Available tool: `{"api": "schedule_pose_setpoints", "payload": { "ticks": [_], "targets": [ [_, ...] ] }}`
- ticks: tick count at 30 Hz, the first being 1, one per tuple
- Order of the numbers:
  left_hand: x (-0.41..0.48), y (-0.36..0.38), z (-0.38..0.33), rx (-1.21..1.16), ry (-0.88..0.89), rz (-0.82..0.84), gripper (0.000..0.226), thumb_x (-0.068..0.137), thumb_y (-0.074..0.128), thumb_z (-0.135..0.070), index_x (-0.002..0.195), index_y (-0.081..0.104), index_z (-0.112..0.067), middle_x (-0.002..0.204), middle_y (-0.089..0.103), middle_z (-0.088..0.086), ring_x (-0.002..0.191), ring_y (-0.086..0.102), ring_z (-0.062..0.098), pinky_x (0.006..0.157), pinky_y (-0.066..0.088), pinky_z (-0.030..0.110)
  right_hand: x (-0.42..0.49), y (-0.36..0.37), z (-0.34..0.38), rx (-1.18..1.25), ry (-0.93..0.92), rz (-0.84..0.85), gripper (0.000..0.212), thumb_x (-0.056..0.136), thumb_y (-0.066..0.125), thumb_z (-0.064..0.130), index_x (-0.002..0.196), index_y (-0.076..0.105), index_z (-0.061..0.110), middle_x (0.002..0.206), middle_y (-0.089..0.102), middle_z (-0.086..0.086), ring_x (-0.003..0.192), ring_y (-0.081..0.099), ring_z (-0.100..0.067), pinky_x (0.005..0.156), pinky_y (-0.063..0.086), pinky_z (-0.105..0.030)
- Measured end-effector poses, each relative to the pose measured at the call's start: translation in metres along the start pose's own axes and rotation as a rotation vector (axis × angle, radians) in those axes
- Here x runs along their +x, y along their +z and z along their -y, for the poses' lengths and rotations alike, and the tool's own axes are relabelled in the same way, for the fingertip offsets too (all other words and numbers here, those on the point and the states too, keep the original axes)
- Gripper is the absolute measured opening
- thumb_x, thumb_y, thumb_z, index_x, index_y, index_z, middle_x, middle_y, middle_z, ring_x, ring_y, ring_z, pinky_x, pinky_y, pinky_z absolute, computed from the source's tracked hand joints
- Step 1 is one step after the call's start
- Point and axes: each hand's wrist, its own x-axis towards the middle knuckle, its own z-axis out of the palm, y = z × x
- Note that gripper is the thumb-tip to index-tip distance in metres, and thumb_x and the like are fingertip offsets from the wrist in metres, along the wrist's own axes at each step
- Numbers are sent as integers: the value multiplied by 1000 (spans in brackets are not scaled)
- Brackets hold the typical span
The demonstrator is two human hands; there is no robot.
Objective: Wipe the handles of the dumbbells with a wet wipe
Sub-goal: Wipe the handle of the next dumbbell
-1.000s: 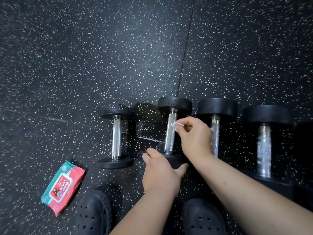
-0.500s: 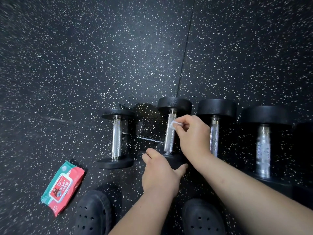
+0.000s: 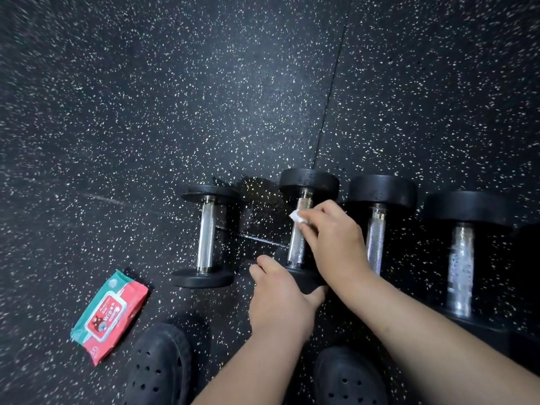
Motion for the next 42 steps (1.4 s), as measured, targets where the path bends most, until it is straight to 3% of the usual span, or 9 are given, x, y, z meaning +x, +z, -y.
{"api": "schedule_pose_setpoints", "payload": {
  "ticks": [10,17,21,24,26,29,34,38,42],
  "targets": [
    [1,0,0,4,1,0,106,67,87,-70,135,30,-12,131,38,4,107,68,29,80,53,40,14,2,-4,-231,-132,44,15,96,71,30,97,80,18,87,58,1,82,55,-24,65,53,-38],
    [0,0,-3,-5,-13,15,105,65,86,-72,132,29,-14,128,38,2,103,68,28,73,47,37,32,5,12,-476,-177,184,26,91,78,28,72,72,12,75,57,-5,67,60,-32,50,45,-33],
    [-1,-4,-3,-7,-10,29,98,68,88,-64,128,28,-14,124,35,0,104,67,29,73,46,37,36,9,29,-555,-71,346,33,55,97,10,57,64,12,65,58,-9,42,56,-28,44,21,-18],
    [-1,-3,-2,-20,-17,34,89,74,87,-49,129,28,-13,127,36,3,104,66,31,76,50,39,28,12,43,-660,-118,528,16,75,84,3,87,74,7,93,69,-12,67,71,-31,53,37,-29],
    [-1,-2,-2,-15,-10,18,96,71,88,-56,132,29,-12,128,37,3,106,66,30,75,48,37,38,12,36,-698,-104,463,8,89,73,9,96,73,12,99,66,-6,79,72,-30,53,32,-28],
    [0,0,-2,-7,-14,14,108,65,87,-70,135,29,-11,129,39,3,106,67,29,76,48,38,45,9,29,-703,-72,305,24,68,91,13,69,67,18,72,55,0,47,55,-25,47,10,-22],
    [0,-3,-2,-3,-13,35,97,73,88,-54,135,27,-11,133,38,5,108,67,29,74,44,36,8,12,15,-545,-132,307,38,65,97,18,61,60,20,66,54,0,38,52,-26,40,27,-23],
    [0,0,-2,2,-17,14,105,67,87,-69,134,30,-12,131,39,4,108,67,29,78,48,39,12,4,5,-449,-130,86,27,102,60,43,89,70,21,89,61,1,59,65,-31,46,43,-31],
    [1,-1,-2,7,-14,19,99,68,86,-69,129,30,-14,130,40,4,106,66,30,79,50,40,3,-5,5,-357,-51,83,25,102,52,45,104,67,25,98,59,3,68,65,-31,52,50,-38]
  ]
}}
